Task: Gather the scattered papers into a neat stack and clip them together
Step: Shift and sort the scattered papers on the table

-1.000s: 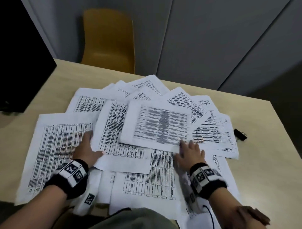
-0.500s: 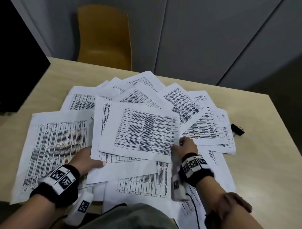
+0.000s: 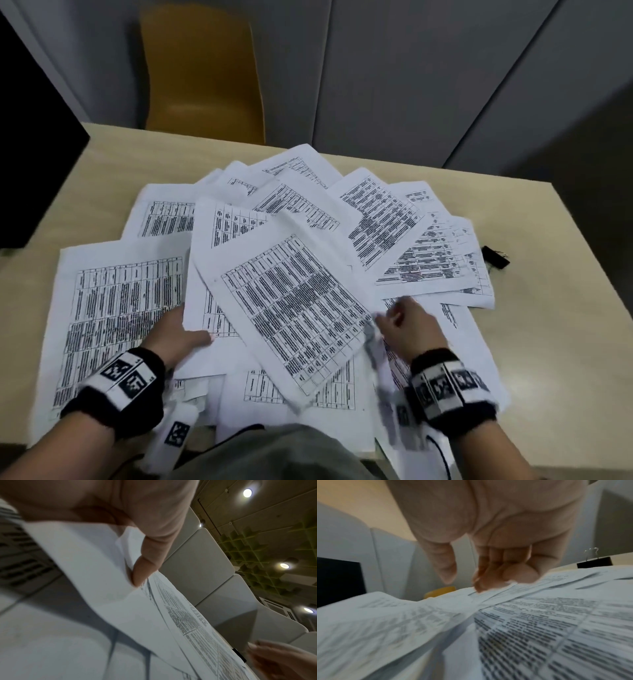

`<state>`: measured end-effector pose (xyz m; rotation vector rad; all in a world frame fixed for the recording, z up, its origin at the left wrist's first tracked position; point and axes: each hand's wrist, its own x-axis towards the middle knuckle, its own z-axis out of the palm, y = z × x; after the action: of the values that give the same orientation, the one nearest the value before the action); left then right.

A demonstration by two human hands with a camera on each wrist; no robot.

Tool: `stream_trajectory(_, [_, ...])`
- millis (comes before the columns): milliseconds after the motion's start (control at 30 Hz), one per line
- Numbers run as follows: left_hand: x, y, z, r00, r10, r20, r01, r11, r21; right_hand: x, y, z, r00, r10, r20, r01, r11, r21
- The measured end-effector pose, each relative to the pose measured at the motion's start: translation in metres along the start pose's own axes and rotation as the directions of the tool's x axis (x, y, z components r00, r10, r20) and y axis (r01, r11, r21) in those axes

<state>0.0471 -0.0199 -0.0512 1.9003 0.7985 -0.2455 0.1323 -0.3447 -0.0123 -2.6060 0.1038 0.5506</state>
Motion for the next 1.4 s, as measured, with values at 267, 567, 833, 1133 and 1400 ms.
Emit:
stream_trajectory(267, [0.007, -0.003, -0.018, 0.99, 0.01, 0.141, -0.012, 1.0, 0.008, 0.016, -0.035, 0.029, 0.997, 0.011, 0.072, -0.006, 0.997, -0.071])
stream_trajectory(567, [0.008, -0.004, -0.007, 0.993, 0.074, 0.094, -0.073, 0.997, -0.015, -0.02, -0.036, 0.06, 0.982, 0.064, 0.176, -0.064, 0.998, -0.003])
stream_trajectory(833, [-0.002, 0.0, -0.004, 0.988, 0.145, 0.051, -0.143, 0.989, -0.039, -0.005, -0.027, 0.039, 0.98, 0.177, -0.097, -0.156, 0.97, 0.187])
stream_trajectory(1133, [-0.006, -0.002, -0.012, 0.968, -0.018, 0.249, 0.075, 0.972, -0.223, -0.025, -0.037, 0.058, 0.975, 0.058, 0.213, -0.162, 0.842, 0.514])
stream_trajectory(1400, [0.005, -0.017, -0.014, 0.991, -0.045, 0.125, 0.054, 0.996, -0.075, 0.037, -0.029, 0.021, 0.935, 0.334, -0.118, -0.209, 0.789, 0.578])
